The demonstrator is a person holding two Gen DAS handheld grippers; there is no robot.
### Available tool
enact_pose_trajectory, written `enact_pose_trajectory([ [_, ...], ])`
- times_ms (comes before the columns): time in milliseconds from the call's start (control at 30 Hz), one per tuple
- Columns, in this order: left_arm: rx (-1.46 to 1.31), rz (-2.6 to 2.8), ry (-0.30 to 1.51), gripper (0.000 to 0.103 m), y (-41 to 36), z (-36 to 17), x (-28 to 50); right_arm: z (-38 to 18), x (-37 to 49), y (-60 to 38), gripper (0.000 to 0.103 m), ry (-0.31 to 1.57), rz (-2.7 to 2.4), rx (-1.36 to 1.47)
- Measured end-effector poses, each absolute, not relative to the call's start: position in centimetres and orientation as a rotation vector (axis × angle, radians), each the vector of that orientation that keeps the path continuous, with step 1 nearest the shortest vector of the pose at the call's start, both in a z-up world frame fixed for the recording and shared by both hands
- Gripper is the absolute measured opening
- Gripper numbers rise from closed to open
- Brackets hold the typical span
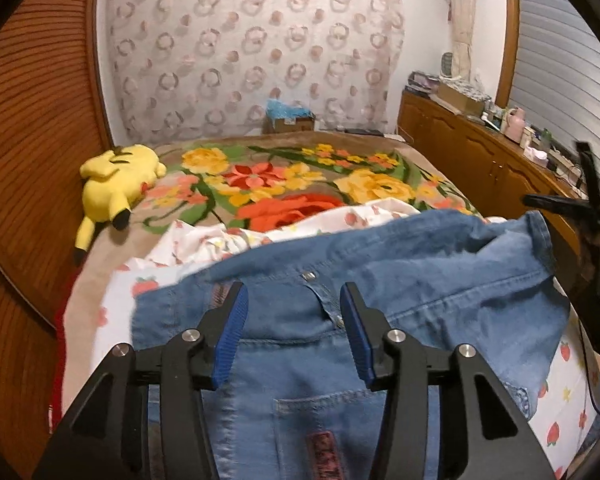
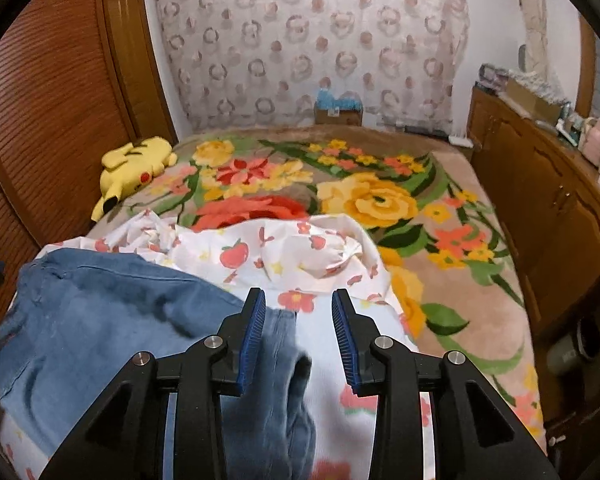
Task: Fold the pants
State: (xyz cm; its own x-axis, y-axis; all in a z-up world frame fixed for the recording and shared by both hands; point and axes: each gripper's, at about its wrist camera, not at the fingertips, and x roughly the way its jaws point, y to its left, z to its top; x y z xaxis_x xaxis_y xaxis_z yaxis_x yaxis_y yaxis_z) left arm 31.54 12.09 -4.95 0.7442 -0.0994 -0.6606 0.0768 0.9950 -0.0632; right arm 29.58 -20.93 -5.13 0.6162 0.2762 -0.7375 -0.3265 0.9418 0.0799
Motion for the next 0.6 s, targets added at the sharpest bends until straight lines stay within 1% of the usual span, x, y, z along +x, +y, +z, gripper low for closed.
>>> enact_pose_trajectory([
  [100, -0.032, -0.104, 0.737, 0.049, 11.6, -5.5, 31.3, -5.9, 31.5, -21.0, 0.036, 0.901, 0.367, -0.053],
  [267, -0.025, -0.118, 0.754, 0.049, 11.0, -6.2, 31.0, -7.7, 32.4, -20.3, 0.036, 0.968, 0.381, -0.081],
  [600, -0.033, -0.124, 0.769, 0.049, 10.6, -6.8, 31.0, -8.2, 36.2, -18.8, 0.036, 1.079, 0.390, -0.133],
])
